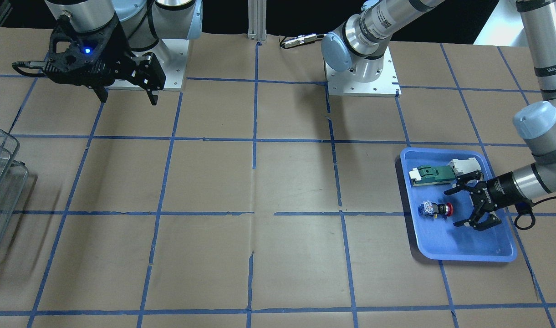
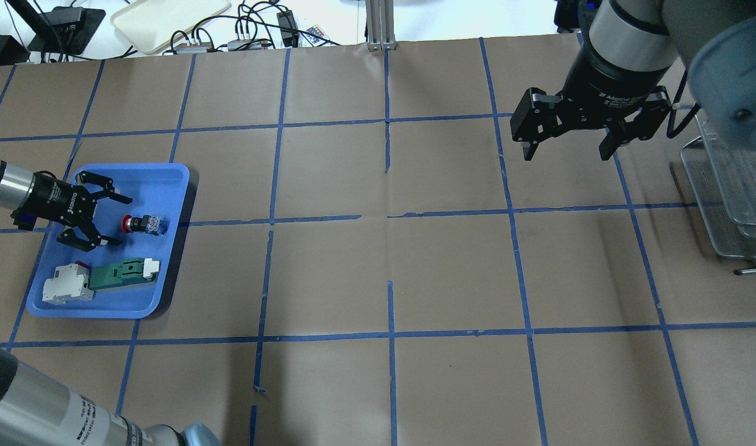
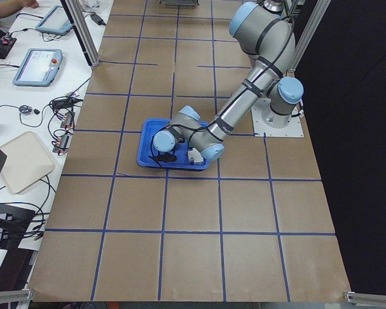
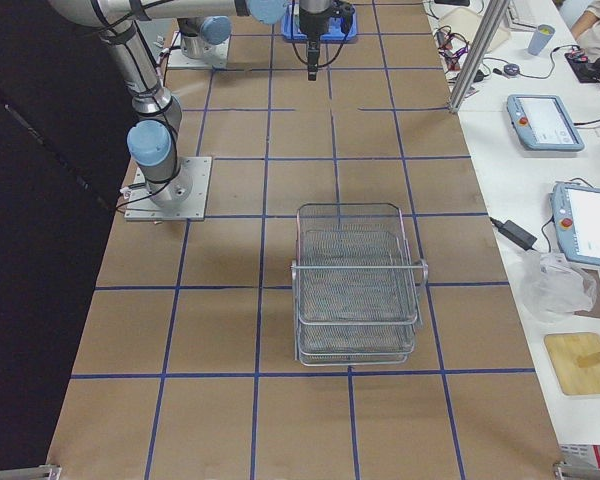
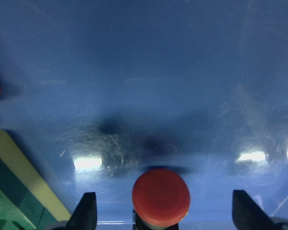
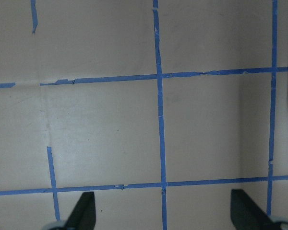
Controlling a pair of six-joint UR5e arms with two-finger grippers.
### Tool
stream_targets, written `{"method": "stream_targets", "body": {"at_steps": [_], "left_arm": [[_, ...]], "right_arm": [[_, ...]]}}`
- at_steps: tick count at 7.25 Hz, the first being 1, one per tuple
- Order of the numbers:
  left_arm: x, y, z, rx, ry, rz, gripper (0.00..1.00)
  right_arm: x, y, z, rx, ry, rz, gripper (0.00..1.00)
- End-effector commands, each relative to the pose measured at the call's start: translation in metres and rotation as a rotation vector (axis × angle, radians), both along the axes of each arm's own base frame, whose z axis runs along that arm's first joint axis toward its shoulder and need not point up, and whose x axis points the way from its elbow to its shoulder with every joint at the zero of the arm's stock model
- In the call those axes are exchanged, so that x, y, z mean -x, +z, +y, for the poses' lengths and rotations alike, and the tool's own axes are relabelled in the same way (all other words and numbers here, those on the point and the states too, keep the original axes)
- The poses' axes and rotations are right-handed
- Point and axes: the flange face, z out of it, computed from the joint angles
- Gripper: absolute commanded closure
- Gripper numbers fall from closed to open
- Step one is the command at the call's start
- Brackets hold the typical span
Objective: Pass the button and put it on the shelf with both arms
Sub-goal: 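Lower the left gripper and close it on the red push-button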
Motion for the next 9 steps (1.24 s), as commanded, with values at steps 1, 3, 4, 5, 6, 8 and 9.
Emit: {"method": "stream_targets", "body": {"at_steps": [1,3,4,5,6,8,9], "left_arm": [[0.000,-0.006,0.000,0.001,-0.014,0.007,0.13],[-0.001,-0.005,-0.001,0.008,-0.016,0.004,0.44],[0.000,-0.006,-0.001,0.012,-0.016,0.007,0.75],[0.001,-0.006,0.000,0.012,-0.019,0.011,0.98],[0.001,-0.005,0.000,0.013,-0.020,0.011,1.00],[0.001,-0.005,0.001,0.006,-0.018,0.017,1.00],[0.000,0.004,-0.001,0.017,-0.020,0.003,1.00]], "right_arm": [[0.000,-0.001,0.000,-0.001,-0.001,0.000,0.00],[0.000,-0.001,0.000,-0.001,0.003,0.000,0.00],[0.000,-0.001,0.000,-0.001,0.003,0.002,0.00],[0.000,-0.001,0.000,-0.001,0.004,0.000,0.00],[0.000,-0.001,0.000,-0.001,0.006,0.000,0.00],[0.000,-0.001,0.000,-0.001,0.010,0.000,0.00],[0.000,-0.001,0.000,-0.001,0.010,0.000,0.00]]}}
